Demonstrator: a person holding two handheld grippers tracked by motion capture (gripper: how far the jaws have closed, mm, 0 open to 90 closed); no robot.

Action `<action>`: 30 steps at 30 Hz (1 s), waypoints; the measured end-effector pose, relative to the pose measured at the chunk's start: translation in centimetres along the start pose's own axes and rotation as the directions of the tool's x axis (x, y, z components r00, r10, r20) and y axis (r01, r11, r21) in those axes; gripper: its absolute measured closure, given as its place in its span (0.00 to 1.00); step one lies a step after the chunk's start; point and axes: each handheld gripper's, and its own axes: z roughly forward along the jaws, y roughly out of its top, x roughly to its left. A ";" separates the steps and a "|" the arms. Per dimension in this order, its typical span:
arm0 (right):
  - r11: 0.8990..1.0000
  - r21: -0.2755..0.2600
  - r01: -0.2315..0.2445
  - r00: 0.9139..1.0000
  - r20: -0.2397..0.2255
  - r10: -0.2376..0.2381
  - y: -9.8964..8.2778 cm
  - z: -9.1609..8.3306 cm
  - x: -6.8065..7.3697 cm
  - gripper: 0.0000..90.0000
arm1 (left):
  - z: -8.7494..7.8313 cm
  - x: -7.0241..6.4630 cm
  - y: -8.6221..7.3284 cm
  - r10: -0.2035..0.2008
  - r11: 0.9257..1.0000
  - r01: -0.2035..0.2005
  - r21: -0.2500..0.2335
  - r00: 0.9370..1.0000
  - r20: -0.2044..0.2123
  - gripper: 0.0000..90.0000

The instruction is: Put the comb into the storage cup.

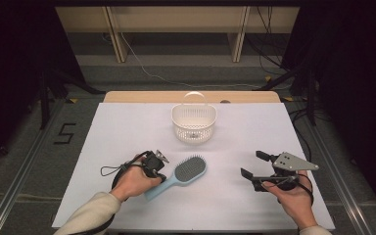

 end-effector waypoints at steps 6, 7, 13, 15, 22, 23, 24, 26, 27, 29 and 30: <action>1.000 0.001 0.002 1.000 -0.001 -0.002 0.0 0.0 0.0 0.18 | 0.0 -0.3 0.0 -0.007 1.000 0.007 0.012 1.000 0.006 1.00; 1.000 0.002 0.002 1.000 -0.001 -0.002 0.0 0.0 0.0 0.18 | -0.1 -0.3 0.0 -0.007 1.000 0.006 0.013 1.000 0.007 1.00; 1.000 0.001 0.000 1.000 -0.003 0.000 0.0 0.0 0.0 0.18 | -0.1 -0.6 0.0 -0.004 1.000 0.003 0.026 1.000 0.018 1.00; 1.000 0.002 0.002 1.000 -0.003 -0.002 0.0 0.0 0.0 0.18 | -0.1 -0.6 0.0 0.001 0.999 -0.002 0.034 1.000 0.021 1.00; 1.000 0.002 0.000 1.000 -0.003 0.000 0.0 0.0 -0.1 0.18 | -0.2 -0.6 -0.1 -0.002 0.999 0.001 0.040 1.000 0.026 0.99; 1.000 0.002 0.000 1.000 -0.003 0.000 0.0 0.0 -0.1 0.18 | -0.3 -0.5 0.0 0.000 0.999 -0.001 0.040 1.000 0.028 0.99; 1.000 0.001 0.000 1.000 -0.004 0.000 0.0 0.0 0.0 0.18 | -0.4 -0.5 0.0 -0.002 0.999 0.001 0.033 1.000 0.025 0.99; 1.000 0.001 0.000 1.000 -0.004 0.000 0.0 0.0 -0.1 0.18 | -1.1 -0.3 0.2 -0.016 1.000 0.016 -0.005 1.000 0.025 0.91; 1.000 0.001 0.000 1.000 -0.005 0.000 0.0 0.0 -0.1 0.18 | -1.5 -0.1 0.4 -0.015 1.000 0.015 -0.022 1.000 0.018 0.88; 1.000 0.002 -0.001 1.000 -0.006 0.001 -0.1 0.0 -0.1 0.18 | -2.0 0.0 0.5 -0.018 0.999 0.018 -0.043 1.000 0.010 0.80; 1.000 0.002 -0.001 1.000 -0.006 0.001 -0.1 0.0 -0.1 0.18 | -2.4 0.0 0.6 -0.026 0.998 0.026 -0.061 1.000 0.001 0.80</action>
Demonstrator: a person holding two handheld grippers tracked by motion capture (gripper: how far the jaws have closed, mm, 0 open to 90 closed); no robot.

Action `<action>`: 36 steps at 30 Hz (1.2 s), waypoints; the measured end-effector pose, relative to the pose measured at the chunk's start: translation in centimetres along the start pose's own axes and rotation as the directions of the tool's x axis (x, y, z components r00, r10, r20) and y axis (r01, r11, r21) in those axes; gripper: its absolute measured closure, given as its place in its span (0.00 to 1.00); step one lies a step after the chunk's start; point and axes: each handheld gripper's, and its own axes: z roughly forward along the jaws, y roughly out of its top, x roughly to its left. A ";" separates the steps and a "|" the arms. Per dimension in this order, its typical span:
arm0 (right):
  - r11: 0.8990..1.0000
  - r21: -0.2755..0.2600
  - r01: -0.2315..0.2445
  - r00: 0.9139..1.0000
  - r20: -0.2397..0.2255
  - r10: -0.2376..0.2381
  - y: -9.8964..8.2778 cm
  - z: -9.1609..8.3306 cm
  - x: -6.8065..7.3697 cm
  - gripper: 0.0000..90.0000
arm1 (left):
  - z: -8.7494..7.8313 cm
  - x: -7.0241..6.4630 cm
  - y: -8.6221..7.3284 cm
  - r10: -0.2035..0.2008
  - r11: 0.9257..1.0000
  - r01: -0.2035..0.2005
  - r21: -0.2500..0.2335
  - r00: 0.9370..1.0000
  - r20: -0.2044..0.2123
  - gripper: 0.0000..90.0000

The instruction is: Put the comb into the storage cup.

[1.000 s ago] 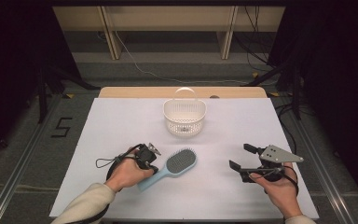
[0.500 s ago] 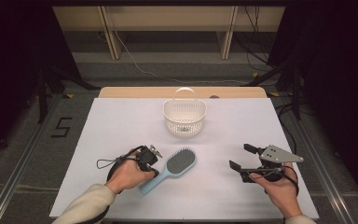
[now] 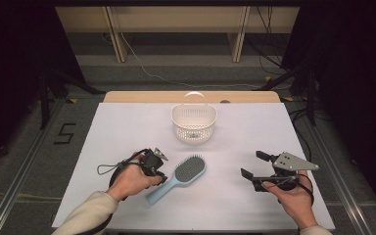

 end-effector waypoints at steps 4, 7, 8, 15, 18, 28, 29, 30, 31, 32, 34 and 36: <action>1.000 -0.003 -0.008 1.000 0.005 0.008 0.0 -0.1 -0.2 0.18 | -1.3 0.0 0.4 -0.003 0.996 0.003 -0.085 1.000 -0.001 0.54; 1.000 -0.001 -0.009 1.000 0.006 0.009 0.0 -0.1 -0.2 0.18 | -1.5 -0.2 0.5 0.008 0.995 -0.009 -0.101 1.000 -0.012 0.36; 1.000 0.001 -0.009 1.000 0.006 0.009 0.0 -0.1 -0.2 0.18 | -1.5 -0.3 0.5 0.017 0.994 -0.020 -0.106 1.000 -0.026 0.31; 1.000 -0.001 -0.010 1.000 0.006 0.010 -0.1 -0.1 -0.2 0.18 | -1.4 -0.8 0.6 0.100 0.985 -0.111 -0.129 0.991 -0.087 0.08; 1.000 0.001 -0.008 1.000 0.007 0.008 -0.1 -0.1 -0.2 0.18 | -1.3 -0.9 0.6 0.093 0.985 -0.105 -0.136 0.992 -0.090 0.02; 1.000 0.005 -0.006 1.000 0.006 0.006 -0.1 -0.1 -0.2 0.18 | -1.0 -1.2 0.8 0.091 0.987 -0.101 -0.123 0.992 -0.084 0.00; 1.000 0.004 -0.004 1.000 0.007 0.004 -0.1 -0.1 -0.2 0.18 | -0.8 -1.4 0.8 0.097 0.987 -0.106 -0.118 0.992 -0.079 0.00; 1.000 0.004 -0.004 1.000 0.007 0.004 -0.1 -0.1 -0.2 0.18 | -0.8 -1.4 0.8 0.097 0.987 -0.106 -0.118 0.992 -0.079 0.00; 1.000 0.004 -0.005 1.000 0.006 0.005 -0.1 -0.1 -0.2 0.18 | -0.7 -1.4 0.8 0.096 0.988 -0.105 -0.114 0.992 -0.078 0.00; 1.000 0.005 -0.004 1.000 0.007 0.004 -0.1 -0.1 -0.3 0.18 | -0.6 -1.5 0.8 0.097 0.989 -0.105 -0.107 0.992 -0.079 0.00; 1.000 0.007 -0.004 1.000 0.008 0.004 -0.1 -0.1 -0.2 0.18 | -0.4 -1.7 0.8 0.109 0.991 -0.115 -0.064 0.990 -0.090 0.04; 1.000 0.005 -0.004 1.000 0.008 0.004 -0.1 -0.1 -0.3 0.18 | -0.2 -1.8 0.9 0.108 0.993 -0.111 -0.033 0.991 -0.084 0.08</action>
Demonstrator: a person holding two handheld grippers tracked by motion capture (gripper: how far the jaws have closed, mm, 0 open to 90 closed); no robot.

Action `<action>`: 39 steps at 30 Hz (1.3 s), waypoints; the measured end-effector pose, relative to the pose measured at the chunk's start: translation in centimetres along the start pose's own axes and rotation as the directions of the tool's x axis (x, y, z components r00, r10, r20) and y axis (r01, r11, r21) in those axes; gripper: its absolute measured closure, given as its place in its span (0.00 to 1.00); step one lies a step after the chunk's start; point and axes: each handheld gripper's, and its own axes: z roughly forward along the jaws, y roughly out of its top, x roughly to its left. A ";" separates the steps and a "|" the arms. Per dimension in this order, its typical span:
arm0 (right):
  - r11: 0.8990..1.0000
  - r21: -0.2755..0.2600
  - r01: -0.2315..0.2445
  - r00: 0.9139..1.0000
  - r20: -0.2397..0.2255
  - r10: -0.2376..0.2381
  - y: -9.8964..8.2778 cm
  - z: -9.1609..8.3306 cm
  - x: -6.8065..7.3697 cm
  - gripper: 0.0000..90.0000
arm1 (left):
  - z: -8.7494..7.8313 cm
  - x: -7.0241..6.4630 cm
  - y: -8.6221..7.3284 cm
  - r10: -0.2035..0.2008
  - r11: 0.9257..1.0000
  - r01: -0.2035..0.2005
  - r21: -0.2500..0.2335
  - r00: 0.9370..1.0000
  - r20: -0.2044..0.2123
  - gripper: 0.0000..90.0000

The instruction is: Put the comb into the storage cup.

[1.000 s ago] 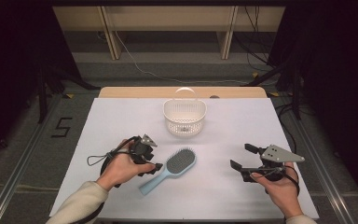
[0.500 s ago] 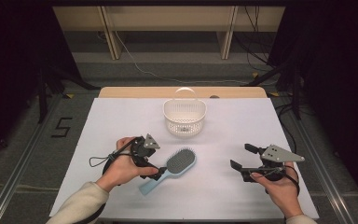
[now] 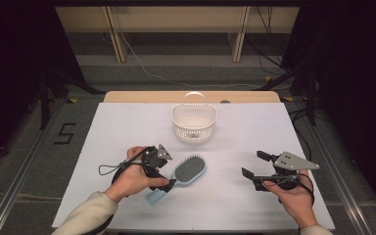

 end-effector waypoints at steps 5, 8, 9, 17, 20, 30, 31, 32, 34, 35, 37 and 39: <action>1.000 0.002 -0.001 1.000 0.001 0.001 0.0 0.0 0.0 0.18 | 0.3 -0.3 0.1 0.000 0.999 0.000 0.050 1.000 -0.003 0.10; 1.000 0.003 -0.003 1.000 0.001 0.003 0.0 0.1 0.0 0.18 | 0.5 -0.4 0.2 0.001 0.995 -0.001 0.097 1.000 0.001 0.12; 1.000 0.004 -0.003 1.000 0.002 0.003 0.0 0.1 0.0 0.18 | 0.6 -0.4 0.3 0.002 0.994 -0.002 0.108 1.000 0.001 0.13; 1.000 0.005 -0.005 1.000 0.001 0.005 0.0 0.2 0.1 0.18 | 1.8 -1.1 1.2 -0.012 0.977 0.012 0.213 1.000 0.002 0.15; 1.000 0.005 -0.006 1.000 0.001 0.006 0.0 0.2 0.1 0.18 | 2.3 -1.2 1.3 -0.007 0.968 0.010 0.252 1.000 -0.013 0.17; 1.000 0.009 -0.006 1.000 0.002 0.006 -0.1 0.2 0.1 0.18 | 3.9 -1.1 1.7 -0.027 0.953 0.020 0.304 0.999 0.019 0.18; 1.000 0.009 -0.007 1.000 0.003 0.007 -0.1 0.2 0.1 0.18 | 3.9 -1.1 1.7 -0.027 0.953 0.020 0.304 0.999 0.019 0.18; 1.000 0.009 -0.007 1.000 0.003 0.007 -0.1 0.2 0.0 0.18 | 4.1 -1.0 1.8 -0.029 0.950 0.020 0.312 0.999 0.024 0.18; 1.000 0.009 -0.007 1.000 0.003 0.007 -0.1 0.2 0.0 0.18 | 4.3 -1.0 1.8 -0.032 0.949 0.022 0.315 0.999 0.025 0.18; 1.000 0.009 -0.006 1.000 0.004 0.006 -0.1 0.2 0.0 0.18 | 4.4 -1.0 1.8 -0.032 0.947 0.022 0.320 0.999 0.026 0.18; 1.000 0.010 -0.006 1.000 0.004 0.006 -0.1 0.2 0.0 0.18 | 4.5 -1.0 1.9 -0.030 0.946 0.020 0.324 0.999 0.026 0.20; 1.000 0.011 -0.006 1.000 0.005 0.006 -0.1 0.2 0.1 0.18 | 4.6 -1.0 2.0 -0.034 0.945 0.021 0.326 0.999 0.033 0.24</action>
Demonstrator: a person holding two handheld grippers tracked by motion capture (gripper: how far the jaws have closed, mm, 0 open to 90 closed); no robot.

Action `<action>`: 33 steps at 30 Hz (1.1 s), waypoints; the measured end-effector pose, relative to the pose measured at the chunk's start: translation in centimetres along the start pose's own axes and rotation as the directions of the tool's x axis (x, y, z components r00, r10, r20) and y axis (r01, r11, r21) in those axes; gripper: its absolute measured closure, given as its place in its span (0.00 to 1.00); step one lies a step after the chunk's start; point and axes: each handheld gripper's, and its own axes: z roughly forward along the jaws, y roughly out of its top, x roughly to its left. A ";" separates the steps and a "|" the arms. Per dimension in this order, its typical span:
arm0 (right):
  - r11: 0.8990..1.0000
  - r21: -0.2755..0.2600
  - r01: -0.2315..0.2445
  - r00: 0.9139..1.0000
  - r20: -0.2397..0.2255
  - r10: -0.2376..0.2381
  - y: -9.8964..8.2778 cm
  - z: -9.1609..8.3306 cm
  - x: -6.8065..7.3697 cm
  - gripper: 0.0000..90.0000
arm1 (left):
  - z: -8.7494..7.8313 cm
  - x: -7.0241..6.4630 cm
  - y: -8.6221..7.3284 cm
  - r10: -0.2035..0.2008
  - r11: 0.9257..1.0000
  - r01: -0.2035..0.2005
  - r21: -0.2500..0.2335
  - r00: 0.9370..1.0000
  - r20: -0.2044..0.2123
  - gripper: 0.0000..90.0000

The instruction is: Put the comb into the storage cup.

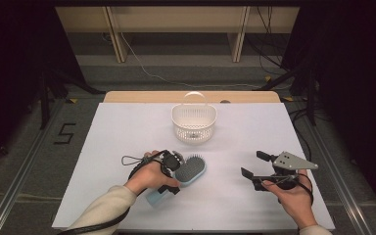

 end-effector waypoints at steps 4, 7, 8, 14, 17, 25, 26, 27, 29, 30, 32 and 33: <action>1.000 0.002 0.000 1.000 -0.003 0.000 0.0 0.0 0.0 0.18 | 0.0 -0.1 0.3 0.000 1.000 0.000 0.016 1.000 0.014 0.27; 1.000 0.001 0.000 1.000 -0.004 0.000 0.0 0.0 0.0 0.18 | 0.0 -0.1 0.5 0.000 1.000 0.000 0.031 1.000 0.007 0.30; 1.000 0.001 -0.001 1.000 -0.004 0.001 0.0 0.0 0.0 0.18 | 0.1 -0.2 0.5 0.001 0.999 -0.001 0.035 1.000 0.006 0.30; 1.000 0.000 0.001 1.000 -0.003 -0.001 0.0 0.0 0.0 0.18 | 0.1 -0.2 0.7 -0.006 0.999 0.006 0.042 1.000 0.009 0.31; 1.000 0.001 0.000 1.000 -0.003 0.000 0.0 0.0 0.0 0.18 | 0.1 -0.3 0.8 -0.010 0.999 0.010 0.047 1.000 0.014 0.32; 1.000 0.003 0.001 1.000 -0.003 -0.001 0.0 0.0 0.0 0.18 | 0.0 -0.2 0.9 -0.014 0.999 0.013 0.051 1.000 0.020 0.36; 1.000 0.002 0.002 1.000 -0.003 -0.002 0.0 0.0 0.0 0.18 | 0.0 -0.2 0.9 -0.017 0.998 0.016 0.053 1.000 0.021 0.37; 1.000 0.002 0.002 1.000 -0.003 -0.002 0.0 0.0 0.0 0.18 | 0.0 -0.2 0.9 -0.026 0.998 0.025 0.050 0.999 0.023 0.40; 1.000 0.001 0.003 1.000 -0.002 -0.003 0.0 0.0 0.0 0.18 | -0.1 -0.2 0.9 -0.036 0.998 0.035 0.053 0.999 0.026 0.42; 1.000 0.001 0.002 1.000 -0.002 -0.002 0.0 0.0 0.0 0.18 | -0.1 -0.2 0.9 -0.040 0.998 0.039 0.052 0.999 0.026 0.44; 1.000 0.000 0.003 1.000 -0.001 -0.003 0.0 0.0 0.0 0.18 | -0.1 -0.3 0.9 -0.042 0.998 0.041 0.053 0.999 0.019 0.45; 1.000 0.001 0.002 1.000 -0.001 -0.002 0.0 0.0 0.0 0.18 | -0.2 -0.3 0.9 -0.042 0.998 0.041 0.056 0.999 0.017 0.48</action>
